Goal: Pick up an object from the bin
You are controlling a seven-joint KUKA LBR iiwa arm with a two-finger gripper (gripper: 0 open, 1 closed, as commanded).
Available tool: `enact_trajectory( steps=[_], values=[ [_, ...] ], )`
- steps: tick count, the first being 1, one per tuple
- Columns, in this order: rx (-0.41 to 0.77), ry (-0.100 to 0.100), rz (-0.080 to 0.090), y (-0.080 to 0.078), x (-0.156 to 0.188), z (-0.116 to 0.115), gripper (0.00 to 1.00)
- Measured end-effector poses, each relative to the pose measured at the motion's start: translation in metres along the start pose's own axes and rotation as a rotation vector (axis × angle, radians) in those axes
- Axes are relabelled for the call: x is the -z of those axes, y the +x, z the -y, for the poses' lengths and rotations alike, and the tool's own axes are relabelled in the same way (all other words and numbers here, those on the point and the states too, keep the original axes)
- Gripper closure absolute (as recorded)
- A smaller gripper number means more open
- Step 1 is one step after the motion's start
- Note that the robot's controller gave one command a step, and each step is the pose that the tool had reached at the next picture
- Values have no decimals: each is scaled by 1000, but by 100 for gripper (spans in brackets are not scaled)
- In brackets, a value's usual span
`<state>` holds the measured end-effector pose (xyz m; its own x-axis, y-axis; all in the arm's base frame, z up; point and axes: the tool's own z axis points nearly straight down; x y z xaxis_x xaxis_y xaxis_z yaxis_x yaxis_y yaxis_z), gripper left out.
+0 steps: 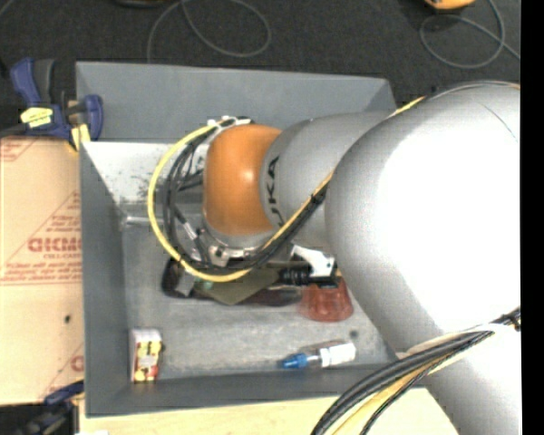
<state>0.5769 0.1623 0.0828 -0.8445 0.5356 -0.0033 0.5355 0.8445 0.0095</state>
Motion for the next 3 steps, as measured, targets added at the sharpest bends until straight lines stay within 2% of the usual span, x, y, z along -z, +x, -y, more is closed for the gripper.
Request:
enact_trajectory(
  steps=[3],
  values=[
    [-5,0,0,0,0,0,100]
  ],
)
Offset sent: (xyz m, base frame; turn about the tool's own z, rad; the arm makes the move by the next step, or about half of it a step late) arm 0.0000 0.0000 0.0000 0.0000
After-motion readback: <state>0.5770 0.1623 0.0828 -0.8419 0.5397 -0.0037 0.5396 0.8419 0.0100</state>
